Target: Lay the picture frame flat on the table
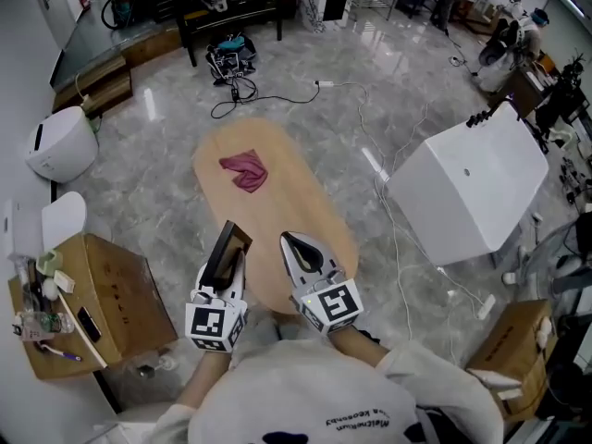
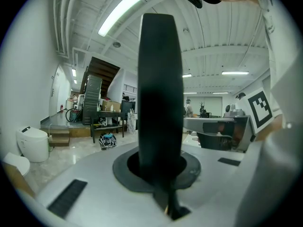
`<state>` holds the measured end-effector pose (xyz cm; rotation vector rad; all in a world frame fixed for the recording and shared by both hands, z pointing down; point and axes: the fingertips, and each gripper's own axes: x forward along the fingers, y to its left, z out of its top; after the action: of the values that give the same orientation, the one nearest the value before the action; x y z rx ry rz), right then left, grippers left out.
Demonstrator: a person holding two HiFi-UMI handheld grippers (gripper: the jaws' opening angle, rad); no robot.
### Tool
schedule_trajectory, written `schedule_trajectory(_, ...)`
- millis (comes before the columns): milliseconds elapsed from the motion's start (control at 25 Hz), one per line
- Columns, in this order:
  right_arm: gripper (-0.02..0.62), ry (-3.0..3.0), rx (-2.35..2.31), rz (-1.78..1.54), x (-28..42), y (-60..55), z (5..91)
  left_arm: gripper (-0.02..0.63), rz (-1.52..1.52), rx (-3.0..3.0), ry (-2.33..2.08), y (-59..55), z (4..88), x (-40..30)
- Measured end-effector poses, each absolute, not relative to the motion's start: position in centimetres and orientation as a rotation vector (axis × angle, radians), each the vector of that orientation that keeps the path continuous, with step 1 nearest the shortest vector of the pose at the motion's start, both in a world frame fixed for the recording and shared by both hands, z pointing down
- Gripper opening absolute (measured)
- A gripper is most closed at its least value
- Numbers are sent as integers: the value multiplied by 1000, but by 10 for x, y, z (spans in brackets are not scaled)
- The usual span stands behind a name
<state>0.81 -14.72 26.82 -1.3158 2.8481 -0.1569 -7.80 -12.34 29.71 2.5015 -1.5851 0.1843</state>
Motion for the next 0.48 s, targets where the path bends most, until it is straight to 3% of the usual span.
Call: schedule_trajectory(480, 11, 2879, -1367, -239, 18, -159, 309, 18, 245, 2447, -1567, -128, 341, -78)
